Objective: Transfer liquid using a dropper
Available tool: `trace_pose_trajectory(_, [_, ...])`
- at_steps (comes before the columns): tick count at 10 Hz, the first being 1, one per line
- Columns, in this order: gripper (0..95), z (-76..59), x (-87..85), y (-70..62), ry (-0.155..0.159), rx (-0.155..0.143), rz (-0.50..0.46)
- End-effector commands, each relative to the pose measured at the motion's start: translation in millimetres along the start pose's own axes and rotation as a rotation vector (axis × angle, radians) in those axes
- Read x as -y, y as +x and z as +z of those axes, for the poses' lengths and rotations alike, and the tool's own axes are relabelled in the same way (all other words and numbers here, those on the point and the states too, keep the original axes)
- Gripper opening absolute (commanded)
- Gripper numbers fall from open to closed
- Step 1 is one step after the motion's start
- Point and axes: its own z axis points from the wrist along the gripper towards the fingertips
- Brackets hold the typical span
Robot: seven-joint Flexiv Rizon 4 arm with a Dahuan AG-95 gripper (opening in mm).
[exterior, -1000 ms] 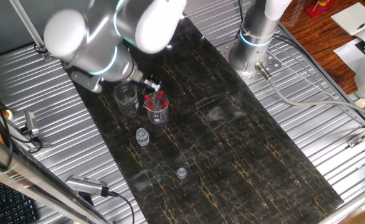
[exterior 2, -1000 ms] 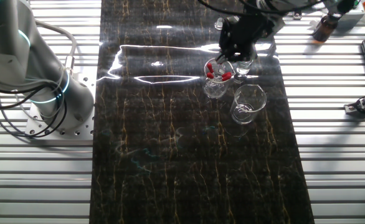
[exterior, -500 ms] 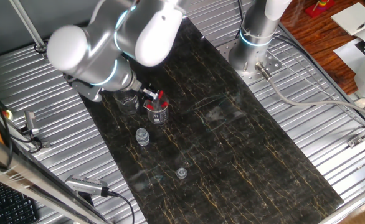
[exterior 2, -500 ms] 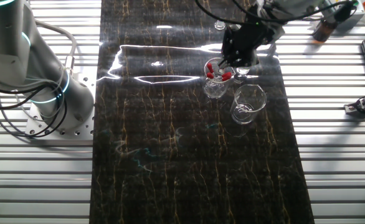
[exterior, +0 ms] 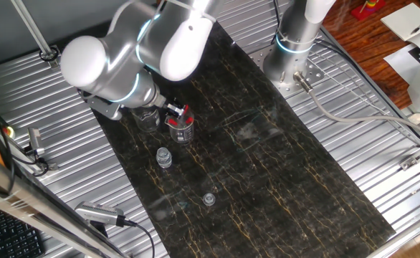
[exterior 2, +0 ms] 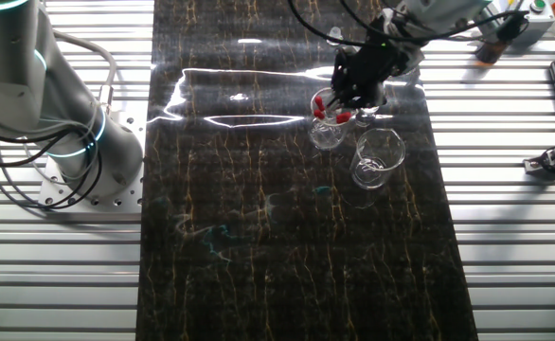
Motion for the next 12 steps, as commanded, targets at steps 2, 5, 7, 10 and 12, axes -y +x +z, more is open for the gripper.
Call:
trace_pose_trajectory(2, [0.0,0.3,0.0,-1.2,-0.003,-0.002,-0.006])
trace_pose_trajectory(5, [19.0,-0.6,-0.6,-0.6,-0.004,-0.001,-0.014])
trace_pose_trajectory(7, [38.0,-1.8,-1.1,0.2,-0.005,-0.001,-0.019])
trace_pose_trajectory(10, [38.0,-6.8,-3.6,2.5,-0.006,-0.002,-0.016])
trace_pose_trajectory(12, [38.0,-17.7,-1.8,-1.4,-0.005,-0.006,-0.01])
